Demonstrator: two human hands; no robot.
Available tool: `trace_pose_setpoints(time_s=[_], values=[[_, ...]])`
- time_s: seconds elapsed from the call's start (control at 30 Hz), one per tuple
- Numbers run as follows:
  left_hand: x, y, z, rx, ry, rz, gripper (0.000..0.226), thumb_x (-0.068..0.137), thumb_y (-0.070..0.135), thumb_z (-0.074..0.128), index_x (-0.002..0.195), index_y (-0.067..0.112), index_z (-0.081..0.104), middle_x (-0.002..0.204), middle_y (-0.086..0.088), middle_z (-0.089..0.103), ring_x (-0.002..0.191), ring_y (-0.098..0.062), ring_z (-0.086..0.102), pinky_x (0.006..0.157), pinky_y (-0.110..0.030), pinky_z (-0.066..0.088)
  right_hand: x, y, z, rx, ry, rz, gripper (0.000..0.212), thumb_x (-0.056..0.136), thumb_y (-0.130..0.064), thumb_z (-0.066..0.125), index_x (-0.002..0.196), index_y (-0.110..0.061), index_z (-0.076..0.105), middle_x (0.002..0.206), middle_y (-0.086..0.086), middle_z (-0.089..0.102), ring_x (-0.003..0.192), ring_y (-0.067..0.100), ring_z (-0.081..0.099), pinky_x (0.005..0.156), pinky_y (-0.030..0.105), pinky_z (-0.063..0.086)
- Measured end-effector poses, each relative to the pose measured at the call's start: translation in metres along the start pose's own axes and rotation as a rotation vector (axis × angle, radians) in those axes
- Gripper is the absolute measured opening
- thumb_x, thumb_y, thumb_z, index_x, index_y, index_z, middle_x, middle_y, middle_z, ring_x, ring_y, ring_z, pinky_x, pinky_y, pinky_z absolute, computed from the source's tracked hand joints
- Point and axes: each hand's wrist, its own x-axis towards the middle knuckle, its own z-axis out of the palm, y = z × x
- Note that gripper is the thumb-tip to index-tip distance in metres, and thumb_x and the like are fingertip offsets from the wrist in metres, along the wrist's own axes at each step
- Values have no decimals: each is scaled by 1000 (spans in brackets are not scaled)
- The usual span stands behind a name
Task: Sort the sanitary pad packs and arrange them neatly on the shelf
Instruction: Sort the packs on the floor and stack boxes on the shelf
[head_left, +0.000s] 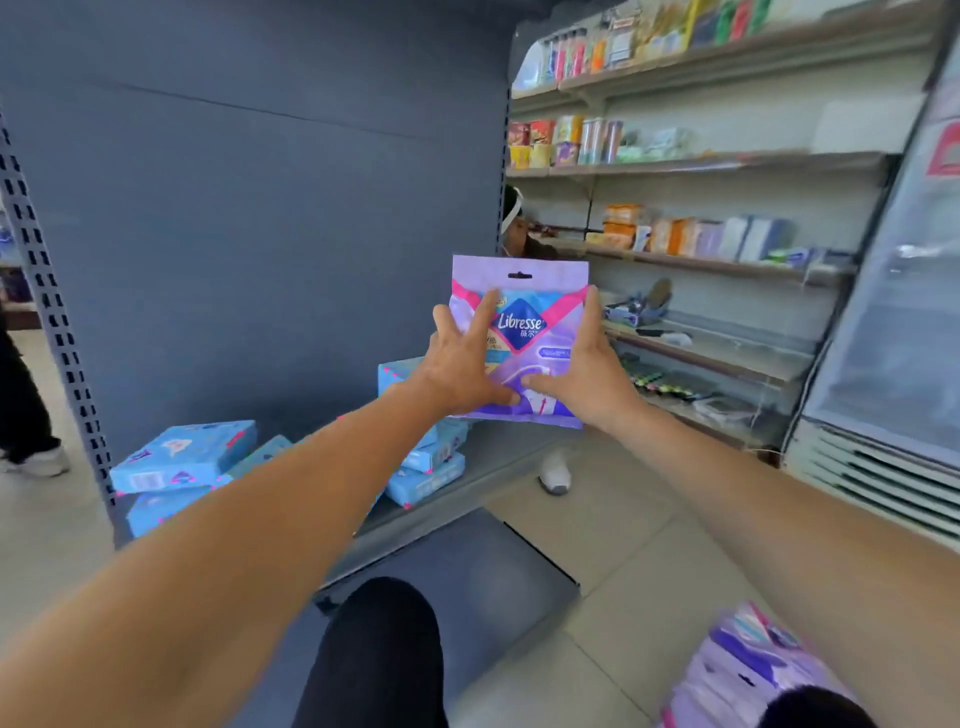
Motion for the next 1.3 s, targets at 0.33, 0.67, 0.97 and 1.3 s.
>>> trace_pose_setpoints(time_s=[0.33,0.67,0.97,1.3], values=[[-23,125,147,-80,-334,374,154,50,36,95,147,44,-24,151,-24,-26,145,-47,0,118,-46,25,-139,106,-113,-439,-131,377,137,67,-34,88,153,-31,-18,157,25,-8,135,42,39,98,33,41],[-83,182,269,-118,-569,655,142,57,20,92,154,33,-10,147,-22,-43,147,-46,5,114,-44,34,-255,183,-139,-476,-162,736,133,68,-31,87,154,-28,-14,154,23,6,129,41,44,101,35,42],[-163,197,426,-77,-907,676,133,68,19,88,153,37,-13,149,-11,-45,148,-42,4,114,-44,34,-378,309,-95,-281,-249,1037,128,71,-29,86,154,-31,-10,150,17,11,129,37,45,100,36,46],[-245,178,549,15,-1154,604,124,71,22,85,154,35,-6,152,-1,-40,148,-33,12,112,-39,37,-488,407,-26,-115,-335,1221,130,67,-31,88,155,-32,-9,141,14,22,120,32,50,93,30,47]])
